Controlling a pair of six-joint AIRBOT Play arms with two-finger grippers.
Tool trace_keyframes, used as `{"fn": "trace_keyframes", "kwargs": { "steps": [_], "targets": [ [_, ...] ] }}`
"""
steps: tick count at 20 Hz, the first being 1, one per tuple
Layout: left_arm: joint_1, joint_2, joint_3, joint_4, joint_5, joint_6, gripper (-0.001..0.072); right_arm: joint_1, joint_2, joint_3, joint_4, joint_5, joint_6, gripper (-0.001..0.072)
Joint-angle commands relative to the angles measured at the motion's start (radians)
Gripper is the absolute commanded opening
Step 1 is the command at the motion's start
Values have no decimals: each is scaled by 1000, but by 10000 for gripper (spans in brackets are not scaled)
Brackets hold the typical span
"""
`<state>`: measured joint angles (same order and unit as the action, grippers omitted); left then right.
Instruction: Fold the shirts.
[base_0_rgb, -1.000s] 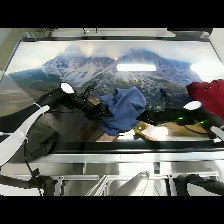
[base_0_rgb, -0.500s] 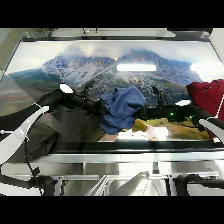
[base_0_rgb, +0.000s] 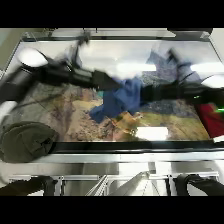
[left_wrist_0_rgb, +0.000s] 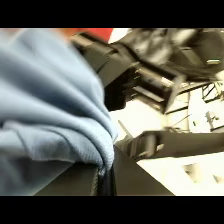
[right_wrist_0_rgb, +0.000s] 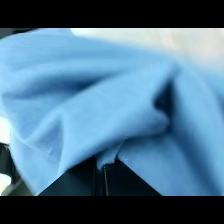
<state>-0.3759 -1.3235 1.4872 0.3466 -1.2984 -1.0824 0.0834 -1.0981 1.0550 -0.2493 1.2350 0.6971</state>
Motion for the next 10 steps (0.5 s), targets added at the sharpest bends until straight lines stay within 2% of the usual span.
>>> {"fn": "trace_keyframes", "kwargs": {
  "steps": [1,2,4,6,7,10],
  "targets": [
    [-43,168,294,3,96,8,21,0,278,234,-26,-85,-2,13],
    [-49,202,357,39,153,7,25,0,337,298,-77,-136,11,14],
    [-49,258,435,164,235,-60,29,0,402,391,-201,-206,66,13],
    [-49,275,452,313,220,-163,31,0,410,426,-279,-217,125,13],
    [-49,266,441,344,194,-194,31,0,388,426,-291,-198,145,14],
    [-49,192,335,342,144,-204,32,1,240,423,-290,-73,207,14]
  ]
}}
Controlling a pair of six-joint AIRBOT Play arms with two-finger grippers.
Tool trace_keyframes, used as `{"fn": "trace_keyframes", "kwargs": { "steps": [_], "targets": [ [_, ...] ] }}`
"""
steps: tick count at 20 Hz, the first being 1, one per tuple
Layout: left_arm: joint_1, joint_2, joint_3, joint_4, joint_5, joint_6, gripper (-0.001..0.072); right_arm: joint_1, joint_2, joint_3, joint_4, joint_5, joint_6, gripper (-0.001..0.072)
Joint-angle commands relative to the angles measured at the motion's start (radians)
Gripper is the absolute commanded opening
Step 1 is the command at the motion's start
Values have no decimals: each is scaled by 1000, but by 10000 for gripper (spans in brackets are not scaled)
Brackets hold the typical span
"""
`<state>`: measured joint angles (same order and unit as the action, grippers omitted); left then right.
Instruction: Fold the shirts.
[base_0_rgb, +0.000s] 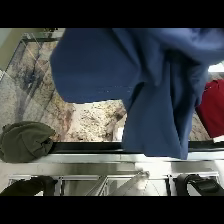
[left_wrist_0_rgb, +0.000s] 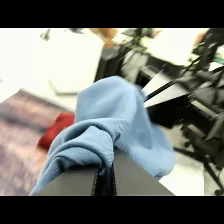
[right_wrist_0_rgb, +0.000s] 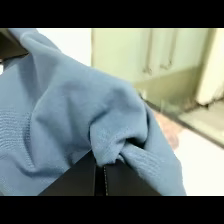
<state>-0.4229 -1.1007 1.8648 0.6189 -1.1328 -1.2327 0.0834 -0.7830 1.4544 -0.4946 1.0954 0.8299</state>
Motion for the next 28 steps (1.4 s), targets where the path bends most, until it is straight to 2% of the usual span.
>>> {"fn": "trace_keyframes", "kwargs": {
  "steps": [1,5,6,7,8,9,10,15,19,23,25,28],
  "targets": [
    [-1,-71,-86,71,-29,-55,32,1,-146,21,-49,107,90,14],
    [63,-243,-252,71,-73,-54,32,1,-457,19,-126,213,181,15],
    [88,-283,-291,71,-87,-50,37,1,-540,19,-150,217,203,34],
    [118,-325,-329,71,-109,-51,213,-1,-614,19,-161,224,222,234],
    [154,-367,-353,70,-142,-51,383,-3,-684,19,-161,242,238,475],
    [187,-402,-366,70,-179,-51,540,-9,-737,19,-161,271,245,525],
    [228,-434,-374,69,-217,-53,720,-21,-782,19,-161,303,245,524],
    [370,-510,-376,71,-365,-51,714,-98,-840,16,-165,442,240,516],
    [360,-513,-495,70,-304,3,713,-165,-823,-103,-164,475,231,515],
    [288,-546,-626,70,-130,45,712,-167,-805,-347,-164,336,166,514],
    [261,-591,-616,68,-100,47,712,-147,-815,-417,-162,215,138,514],
    [213,-675,-550,69,-98,47,712,-98,-843,-431,-138,117,112,513]
  ]
}}
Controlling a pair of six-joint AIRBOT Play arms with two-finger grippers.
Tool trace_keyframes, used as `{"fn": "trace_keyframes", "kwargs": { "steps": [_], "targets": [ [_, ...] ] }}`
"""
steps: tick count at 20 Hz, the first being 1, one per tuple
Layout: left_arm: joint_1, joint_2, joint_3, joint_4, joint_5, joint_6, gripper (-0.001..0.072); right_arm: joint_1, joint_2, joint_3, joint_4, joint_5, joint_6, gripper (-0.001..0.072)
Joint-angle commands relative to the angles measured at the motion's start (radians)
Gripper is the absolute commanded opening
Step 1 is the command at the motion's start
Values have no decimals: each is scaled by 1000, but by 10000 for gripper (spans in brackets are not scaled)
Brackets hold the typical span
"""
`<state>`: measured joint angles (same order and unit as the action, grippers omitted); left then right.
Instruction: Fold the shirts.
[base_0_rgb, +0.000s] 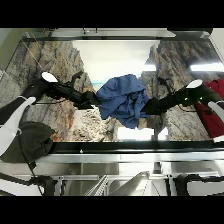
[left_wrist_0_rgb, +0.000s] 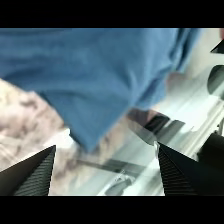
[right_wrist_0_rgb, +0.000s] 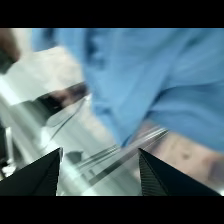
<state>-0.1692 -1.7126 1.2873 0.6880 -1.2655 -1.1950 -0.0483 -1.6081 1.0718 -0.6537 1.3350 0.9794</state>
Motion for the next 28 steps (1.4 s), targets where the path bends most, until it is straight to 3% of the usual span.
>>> {"fn": "trace_keyframes", "kwargs": {
  "steps": [1,3,4,7,8,9,10,11,12,20,24,28],
  "targets": [
    [-57,-89,52,0,31,9,712,51,-27,-48,39,-150,-38,509],
    [-81,-140,105,1,-5,9,713,80,-47,-48,57,-197,-41,387],
    [-89,-158,126,1,-19,8,712,91,-55,-48,57,-211,-41,359],
    [-94,-192,173,1,-27,5,691,101,-74,-48,124,-213,-83,356],
    [-94,-200,183,0,-28,-3,573,101,-75,-48,149,-213,-95,299],
    [-94,-202,188,1,-29,-2,414,101,-75,-48,172,-216,-101,151],
    [-94,-202,188,0,-29,-2,260,101,-75,-48,189,-221,-111,83],
    [-94,-202,188,0,-35,-2,109,101,-75,-47,196,-230,-113,81],
    [-93,-202,188,1,-45,2,15,101,-75,-47,197,-236,-113,38],
    [-80,-136,188,-1,-80,11,17,37,-10,-43,193,-150,-113,15],
    [10,92,197,-35,-91,18,17,-166,172,-27,122,-64,-57,15],
    [113,377,370,-87,-82,17,17,-388,449,95,167,13,-19,15]
  ]
}}
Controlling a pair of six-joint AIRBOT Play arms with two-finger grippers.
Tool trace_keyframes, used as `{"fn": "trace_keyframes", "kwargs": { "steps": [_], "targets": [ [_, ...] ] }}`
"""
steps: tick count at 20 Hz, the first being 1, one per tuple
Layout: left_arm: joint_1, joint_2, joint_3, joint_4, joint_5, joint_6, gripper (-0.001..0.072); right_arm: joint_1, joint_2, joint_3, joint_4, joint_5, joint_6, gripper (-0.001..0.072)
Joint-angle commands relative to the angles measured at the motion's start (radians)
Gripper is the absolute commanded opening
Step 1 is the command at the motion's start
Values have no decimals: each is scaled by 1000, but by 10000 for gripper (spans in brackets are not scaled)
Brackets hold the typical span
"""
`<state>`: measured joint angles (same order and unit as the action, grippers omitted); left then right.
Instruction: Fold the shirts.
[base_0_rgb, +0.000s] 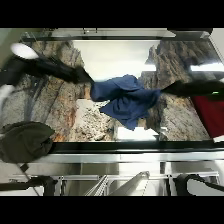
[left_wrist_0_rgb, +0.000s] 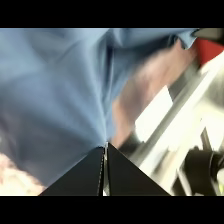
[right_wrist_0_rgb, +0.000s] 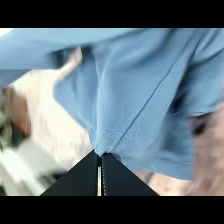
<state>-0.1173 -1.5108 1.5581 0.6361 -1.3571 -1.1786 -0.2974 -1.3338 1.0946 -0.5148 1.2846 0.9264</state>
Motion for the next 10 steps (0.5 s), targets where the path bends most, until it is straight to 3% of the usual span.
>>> {"fn": "trace_keyframes", "kwargs": {
  "steps": [1,6,10],
  "targets": [
    [79,235,161,-35,31,0,17,-173,247,117,68,63,34,15],
    [177,472,456,-34,108,-38,25,-227,528,434,185,35,31,15],
    [274,624,509,-33,193,0,26,-227,670,660,173,-103,-13,15]
  ]
}}
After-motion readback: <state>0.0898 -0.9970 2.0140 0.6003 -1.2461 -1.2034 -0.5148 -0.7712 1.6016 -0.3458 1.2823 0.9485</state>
